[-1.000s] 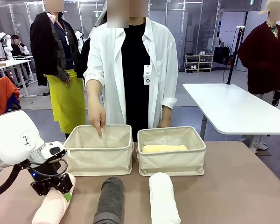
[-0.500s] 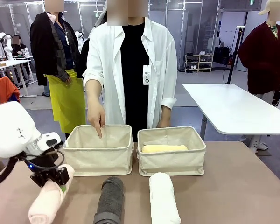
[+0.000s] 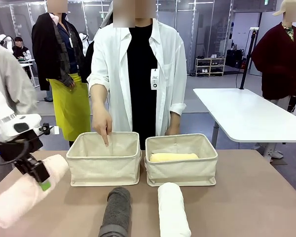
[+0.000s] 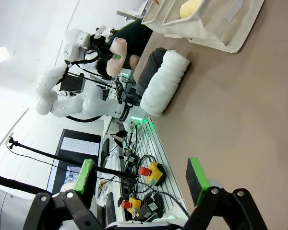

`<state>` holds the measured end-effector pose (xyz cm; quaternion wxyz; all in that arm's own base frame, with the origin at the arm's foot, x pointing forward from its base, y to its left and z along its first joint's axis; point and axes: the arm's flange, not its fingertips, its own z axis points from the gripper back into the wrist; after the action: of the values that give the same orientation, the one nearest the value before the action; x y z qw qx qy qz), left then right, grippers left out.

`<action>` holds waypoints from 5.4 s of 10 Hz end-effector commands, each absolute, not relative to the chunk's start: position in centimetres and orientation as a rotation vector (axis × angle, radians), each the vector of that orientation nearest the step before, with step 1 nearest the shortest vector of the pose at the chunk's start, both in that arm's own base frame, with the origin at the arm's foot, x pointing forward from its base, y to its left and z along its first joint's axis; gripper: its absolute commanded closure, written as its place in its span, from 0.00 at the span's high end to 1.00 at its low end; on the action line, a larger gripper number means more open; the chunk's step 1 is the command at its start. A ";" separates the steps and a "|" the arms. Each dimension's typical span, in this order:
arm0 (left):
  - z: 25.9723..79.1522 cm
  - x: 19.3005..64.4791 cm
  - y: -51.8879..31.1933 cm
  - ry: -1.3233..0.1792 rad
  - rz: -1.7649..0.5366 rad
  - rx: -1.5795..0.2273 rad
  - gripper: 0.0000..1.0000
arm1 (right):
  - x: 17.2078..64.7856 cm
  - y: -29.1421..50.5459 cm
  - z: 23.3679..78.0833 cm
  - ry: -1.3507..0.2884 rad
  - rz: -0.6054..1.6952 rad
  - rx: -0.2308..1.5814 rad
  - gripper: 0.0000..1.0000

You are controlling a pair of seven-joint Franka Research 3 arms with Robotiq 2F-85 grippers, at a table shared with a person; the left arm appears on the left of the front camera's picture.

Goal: Divide the towels into two baskets.
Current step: Pick up one hotel-folded towel from the bottom of the table and place it in the Fabric basket indicated by the person.

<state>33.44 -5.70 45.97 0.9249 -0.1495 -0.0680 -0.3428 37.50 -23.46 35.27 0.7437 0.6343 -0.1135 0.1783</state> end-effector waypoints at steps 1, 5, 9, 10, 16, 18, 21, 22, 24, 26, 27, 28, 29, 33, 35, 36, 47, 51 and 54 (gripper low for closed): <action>47.9 33.3 -5.6 -0.146 -1.078 -0.271 0.31 | 37.1 -23.1 35.5 -0.249 0.379 1.379 0.95; 49.9 31.8 -7.5 -0.261 -1.475 -0.123 0.31 | 37.1 -23.1 35.5 -0.249 0.379 1.379 0.95; 49.7 32.3 -7.9 -0.170 -1.429 -0.148 0.34 | 37.1 -23.1 35.5 -0.249 0.379 1.379 0.95; 51.6 31.5 -8.1 -0.284 -1.600 -0.020 0.34 | 37.1 -23.1 35.5 -0.249 0.379 1.379 0.95; 54.4 42.5 -15.5 -0.319 -1.760 0.155 0.34 | 37.1 -23.1 35.5 -0.249 0.379 1.379 0.95; 53.9 47.0 -18.7 -0.338 -1.771 0.198 0.34 | 37.1 -23.1 35.5 -0.249 0.379 1.379 0.95; 52.2 50.8 -22.2 -0.303 -1.797 0.277 0.34 | 37.1 -23.1 35.5 -0.249 0.379 1.379 0.95; 50.9 52.3 -22.9 -0.307 -1.786 0.297 0.34 | 37.1 -23.1 35.5 -0.249 0.379 1.379 0.95; 48.8 55.0 -23.9 -0.319 -1.769 0.288 0.34 | 37.1 -23.1 35.5 -0.249 0.379 1.379 0.95; 47.4 56.9 -23.8 -0.290 -1.754 0.208 0.34 | 37.1 -23.1 35.5 -0.249 0.379 1.379 0.95; 46.5 57.8 -23.9 -0.270 -1.755 0.215 0.36 | 37.1 -23.1 35.5 -0.249 0.379 1.379 0.95; 45.7 58.4 -24.3 -0.266 -1.751 0.196 0.49 | 37.1 -23.1 35.5 -0.249 0.379 1.379 0.95; 45.0 58.7 -24.6 -0.238 -1.767 0.214 0.56 | 37.1 -23.1 35.5 -0.249 0.379 1.379 0.95; 43.9 58.7 -24.7 -0.176 -1.757 0.239 1.00 | 37.1 -23.1 35.5 -0.249 0.379 1.379 0.95; 44.2 57.8 -23.6 -0.181 -1.696 0.203 1.00 | 37.1 -23.1 35.5 -0.249 0.379 1.379 0.95; 43.4 58.6 -24.6 -0.198 -1.762 0.227 1.00 | 37.1 -23.1 35.5 -0.249 0.379 1.379 0.95; 45.8 58.3 -22.7 -0.234 -1.662 0.124 1.00 | 37.1 -23.1 35.5 -0.249 0.379 1.379 0.95; 50.2 52.6 -10.5 -0.347 -1.349 -0.362 1.00 | 37.1 -23.1 35.5 -0.249 0.379 1.379 0.95; 49.3 50.6 -0.3 -0.453 -1.092 -0.717 1.00 | 37.1 -23.1 35.5 -0.249 0.379 1.379 0.95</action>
<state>51.16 -2.76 50.23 0.7666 -0.2819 -0.1885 -0.5452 37.44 -23.46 35.32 0.7439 0.6339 -0.1142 0.1782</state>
